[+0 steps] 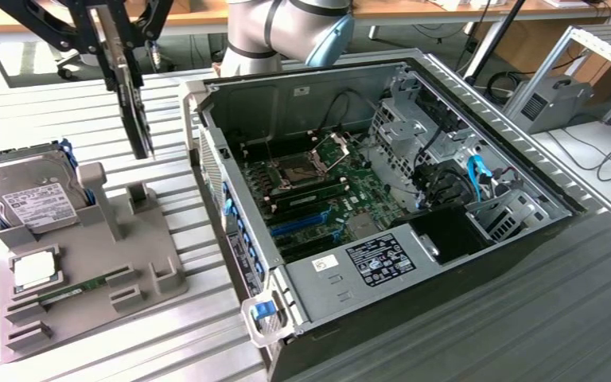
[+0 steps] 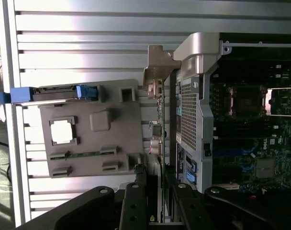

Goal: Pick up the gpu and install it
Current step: 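Pick up the gpu and move the gpu toward the slot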

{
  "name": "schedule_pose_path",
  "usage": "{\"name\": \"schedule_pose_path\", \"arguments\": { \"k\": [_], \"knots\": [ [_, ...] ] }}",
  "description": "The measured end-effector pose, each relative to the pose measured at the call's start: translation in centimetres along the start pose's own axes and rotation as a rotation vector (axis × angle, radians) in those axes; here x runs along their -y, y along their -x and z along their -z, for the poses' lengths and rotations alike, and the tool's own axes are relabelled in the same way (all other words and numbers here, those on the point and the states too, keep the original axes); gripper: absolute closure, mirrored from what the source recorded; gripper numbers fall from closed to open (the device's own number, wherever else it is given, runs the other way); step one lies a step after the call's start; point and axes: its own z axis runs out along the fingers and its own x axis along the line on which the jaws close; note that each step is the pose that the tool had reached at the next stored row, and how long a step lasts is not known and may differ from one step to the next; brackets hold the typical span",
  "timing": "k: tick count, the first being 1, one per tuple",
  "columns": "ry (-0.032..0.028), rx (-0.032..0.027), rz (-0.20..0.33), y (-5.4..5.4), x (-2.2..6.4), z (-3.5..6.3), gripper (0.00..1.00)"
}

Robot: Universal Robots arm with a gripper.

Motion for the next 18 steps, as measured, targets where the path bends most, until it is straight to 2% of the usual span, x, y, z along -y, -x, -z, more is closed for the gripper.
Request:
{"name": "schedule_pose_path", "arguments": {
  "k": [18],
  "knots": [
    [-0.0001,-0.0001,0.0,0.48,-0.01,-0.33,0.74]
  ]
}}
